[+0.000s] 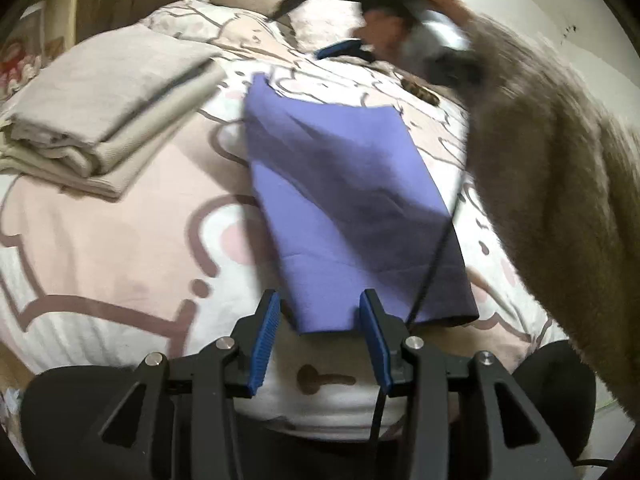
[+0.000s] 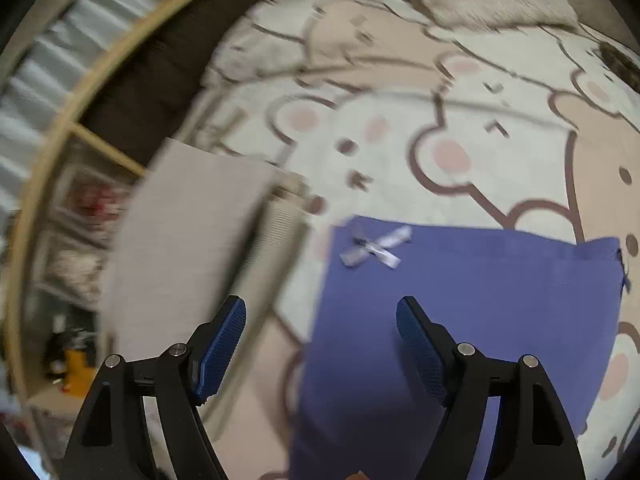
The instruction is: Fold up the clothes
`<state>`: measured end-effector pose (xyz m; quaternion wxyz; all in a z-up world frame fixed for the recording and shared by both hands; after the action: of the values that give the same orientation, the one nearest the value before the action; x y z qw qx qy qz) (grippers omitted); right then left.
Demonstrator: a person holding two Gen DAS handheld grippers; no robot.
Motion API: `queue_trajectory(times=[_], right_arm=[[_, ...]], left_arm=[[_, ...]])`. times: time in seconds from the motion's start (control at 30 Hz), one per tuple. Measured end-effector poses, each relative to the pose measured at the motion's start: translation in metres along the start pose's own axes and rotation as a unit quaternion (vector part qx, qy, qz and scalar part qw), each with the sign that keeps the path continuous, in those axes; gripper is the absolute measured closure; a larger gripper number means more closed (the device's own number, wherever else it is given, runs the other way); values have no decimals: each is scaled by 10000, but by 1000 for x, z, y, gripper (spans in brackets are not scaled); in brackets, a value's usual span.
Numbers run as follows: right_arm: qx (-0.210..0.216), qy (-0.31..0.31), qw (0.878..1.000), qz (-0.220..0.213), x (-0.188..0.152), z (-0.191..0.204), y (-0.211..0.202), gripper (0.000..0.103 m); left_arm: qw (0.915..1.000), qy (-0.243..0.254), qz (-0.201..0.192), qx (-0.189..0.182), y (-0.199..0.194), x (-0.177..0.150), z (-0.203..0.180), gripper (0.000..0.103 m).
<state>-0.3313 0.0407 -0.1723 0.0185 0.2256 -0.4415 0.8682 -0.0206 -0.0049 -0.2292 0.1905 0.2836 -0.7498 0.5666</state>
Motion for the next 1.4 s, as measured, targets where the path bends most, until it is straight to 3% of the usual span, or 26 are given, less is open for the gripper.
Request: queue_trajectory(times=[0.13, 0.27, 0.47, 0.57, 0.7, 0.77, 0.83, 0.97, 1.03, 1.1, 1.17, 1.23, 1.33, 1.4], right_arm=[[609, 43, 9969, -500, -13, 2, -59, 25], [710, -7, 9953, -661, -54, -7, -85, 25], [735, 390, 9965, -10, -169, -32, -81, 26], [1160, 722, 9900, 356, -218, -36, -67, 28], [770, 1173, 9900, 141, -238, -75, -64, 46], [894, 1557, 9837, -49, -238, -92, -67, 54], [1056, 1816, 9776, -148, -236, -99, -70, 55], [962, 1578, 9808, -625, -228, -88, -93, 55], [622, 1543, 9810, -995, -225, -87, -111, 55], [-195, 1189, 9834, -1355, -226, -83, -129, 54], [-970, 377, 9822, -1563, -228, -67, -143, 51], [-1604, -600, 9719, -1617, -234, -40, -149, 41], [-2017, -1532, 9549, -1549, -254, -16, -151, 40], [-2035, -1739, 9527, -1440, -265, -3, -144, 40]], left_arm=[[9996, -156, -189, 149, -23, 10, 19, 55], [9989, -266, -298, 229, -35, 22, 34, 55], [9999, -72, 5, 79, -2, 35, 25, 55], [9993, 60, 276, 227, 18, 25, 14, 55], [9960, 229, 718, 483, 44, -1, 9, 56], [9951, 295, 736, 583, 48, -5, 9, 56], [9952, 297, 724, 593, 45, -5, 9, 56], [9976, -53, 626, 280, 29, 0, 15, 56], [9976, -242, 641, 115, 22, 3, 19, 56], [9950, -516, 836, -201, 17, 3, 23, 56], [9893, -789, 1099, -546, 18, 1, 22, 56], [9822, -976, 1364, -849, 19, -2, 18, 56], [9771, -1071, 1556, -979, 25, -4, 14, 56], [9749, -1237, 1578, -966, 32, -3, 15, 56]])
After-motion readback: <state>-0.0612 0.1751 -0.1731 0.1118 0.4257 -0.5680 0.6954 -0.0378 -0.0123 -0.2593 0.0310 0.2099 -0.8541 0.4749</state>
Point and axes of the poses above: each gripper's, at about its wrist camera, not at the fingertips, and y roughly the way its jaws point, z to its left, x to its top, the point moved 8 cm from there along y, roughly the way its jaws point, and after that the axes turned 2 degrees about -z, right-handed, at the moved point
